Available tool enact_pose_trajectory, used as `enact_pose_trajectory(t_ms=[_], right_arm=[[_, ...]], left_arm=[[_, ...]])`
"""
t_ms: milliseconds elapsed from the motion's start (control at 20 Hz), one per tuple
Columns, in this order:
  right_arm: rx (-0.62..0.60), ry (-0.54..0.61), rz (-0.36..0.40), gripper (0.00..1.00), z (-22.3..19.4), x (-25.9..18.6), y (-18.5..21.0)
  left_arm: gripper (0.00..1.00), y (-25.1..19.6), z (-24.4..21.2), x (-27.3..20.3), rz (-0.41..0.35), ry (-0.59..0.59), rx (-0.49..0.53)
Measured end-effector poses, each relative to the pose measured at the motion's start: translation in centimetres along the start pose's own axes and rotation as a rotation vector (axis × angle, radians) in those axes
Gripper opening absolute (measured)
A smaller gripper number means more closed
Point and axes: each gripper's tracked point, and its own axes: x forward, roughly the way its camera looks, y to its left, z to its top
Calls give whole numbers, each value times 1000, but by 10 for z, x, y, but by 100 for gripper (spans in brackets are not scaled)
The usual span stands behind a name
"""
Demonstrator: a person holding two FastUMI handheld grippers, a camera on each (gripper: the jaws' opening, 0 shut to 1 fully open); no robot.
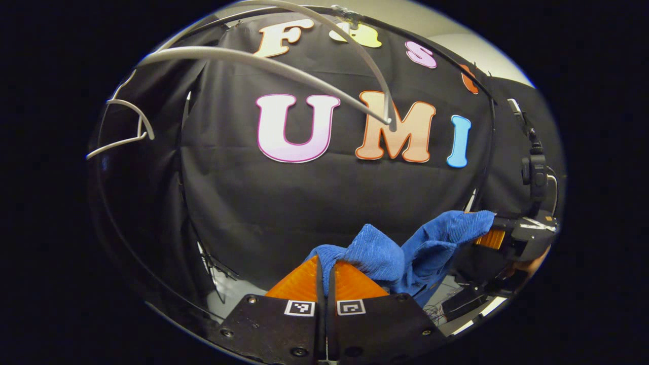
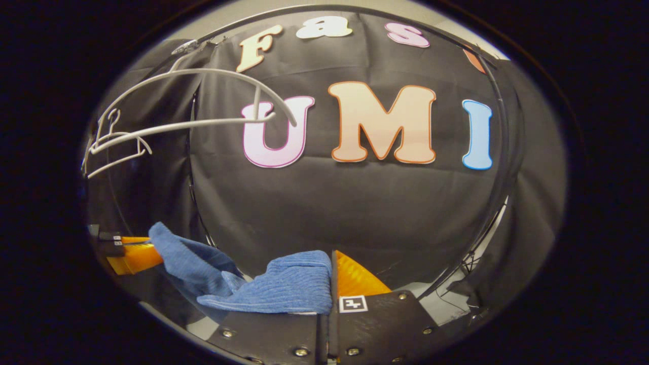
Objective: Grasp the clothes on the hanger with both hands and then place them into the laundry hamper below.
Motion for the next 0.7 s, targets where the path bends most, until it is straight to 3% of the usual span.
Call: enact_pose_trajectory(t_ms=[350, 700], right_arm=[[31, -69, 7, 7, 48, -12, 2], [60, -131, 12, 6, 84, -9, -18]], left_arm=[[2, -55, 51, 24, -67, -88, 12], [2, -81, 87, 35, -76, -159, 24]])
